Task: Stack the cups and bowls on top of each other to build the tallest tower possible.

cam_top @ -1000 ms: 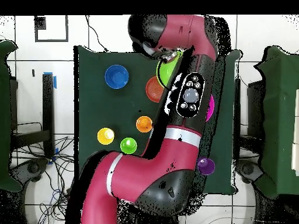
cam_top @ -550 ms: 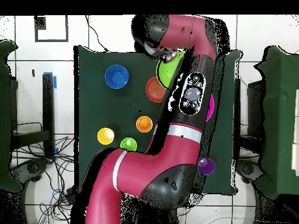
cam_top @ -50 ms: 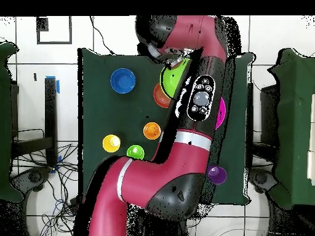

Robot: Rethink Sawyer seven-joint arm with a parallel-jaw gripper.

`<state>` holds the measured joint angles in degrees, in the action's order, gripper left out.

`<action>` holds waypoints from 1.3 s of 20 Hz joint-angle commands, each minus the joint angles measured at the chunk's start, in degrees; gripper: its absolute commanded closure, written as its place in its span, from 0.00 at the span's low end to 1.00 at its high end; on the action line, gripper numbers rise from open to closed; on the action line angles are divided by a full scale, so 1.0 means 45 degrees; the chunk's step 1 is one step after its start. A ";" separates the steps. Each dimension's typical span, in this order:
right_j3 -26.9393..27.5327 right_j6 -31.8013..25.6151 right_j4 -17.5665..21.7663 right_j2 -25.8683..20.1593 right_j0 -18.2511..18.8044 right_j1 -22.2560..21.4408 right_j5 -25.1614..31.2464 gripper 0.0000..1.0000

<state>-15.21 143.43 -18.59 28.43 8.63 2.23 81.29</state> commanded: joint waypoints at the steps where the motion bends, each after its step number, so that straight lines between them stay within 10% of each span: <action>1: 0.0006 -0.1035 -0.0281 -0.0161 -0.0238 -0.1015 0.2333 1.00; 26: 0.0887 0.0574 -0.1035 0.0426 -0.0253 0.0331 0.1201 1.00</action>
<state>-10.95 143.43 -22.48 31.87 8.51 0.61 87.83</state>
